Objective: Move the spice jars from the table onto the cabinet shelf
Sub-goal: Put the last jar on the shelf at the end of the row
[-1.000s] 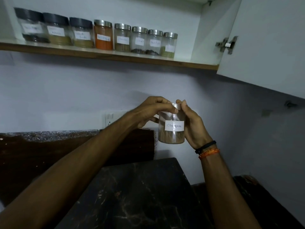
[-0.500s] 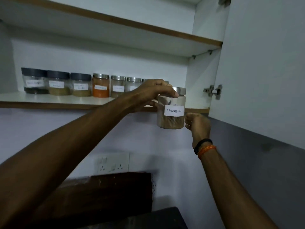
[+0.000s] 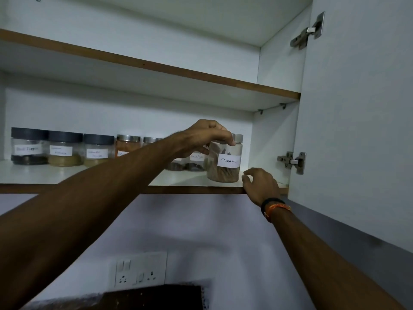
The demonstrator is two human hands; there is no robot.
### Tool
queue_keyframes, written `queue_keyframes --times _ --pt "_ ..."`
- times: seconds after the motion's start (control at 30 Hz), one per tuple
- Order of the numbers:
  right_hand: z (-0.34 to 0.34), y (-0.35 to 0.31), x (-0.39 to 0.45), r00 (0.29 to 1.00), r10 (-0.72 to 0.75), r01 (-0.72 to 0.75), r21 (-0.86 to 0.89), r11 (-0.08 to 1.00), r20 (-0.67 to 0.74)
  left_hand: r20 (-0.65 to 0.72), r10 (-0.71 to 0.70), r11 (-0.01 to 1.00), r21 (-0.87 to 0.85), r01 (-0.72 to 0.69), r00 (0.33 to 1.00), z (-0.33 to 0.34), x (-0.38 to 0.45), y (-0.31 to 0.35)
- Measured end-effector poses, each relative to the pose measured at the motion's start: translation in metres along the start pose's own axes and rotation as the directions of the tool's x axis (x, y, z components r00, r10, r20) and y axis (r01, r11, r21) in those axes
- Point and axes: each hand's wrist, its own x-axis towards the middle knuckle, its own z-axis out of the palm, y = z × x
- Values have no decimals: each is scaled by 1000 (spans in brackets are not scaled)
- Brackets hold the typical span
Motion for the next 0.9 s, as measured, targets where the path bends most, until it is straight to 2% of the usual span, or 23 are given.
queue_keyframes --times 0.13,0.3,0.43,0.53,0.7,0.8,0.9 --pt "12 16 14 997 39 -34 -71 997 68 -13 -21 1000 21 22 1000 -3 23 -12" --pt "13 37 30 999 -19 24 -140 990 39 -2 -20 999 42 20 1000 -1 52 -29" --pt "17 54 35 996 -80 73 -136 988 -48 20 -42 997 59 41 999 10 78 -47" --pt "24 57 36 989 -61 44 -124 991 -134 47 -63 996 67 60 997 22 96 -62" --pt "27 61 38 985 -45 23 -126 992 -167 77 -70 997 50 66 995 34 122 -79" --pt "29 61 39 982 -57 34 -127 991 -181 112 -4 996 84 -5 994 33 134 -82" --pt "31 62 40 980 -71 49 -121 991 -185 103 123 953 264 -146 987 34 144 -81"
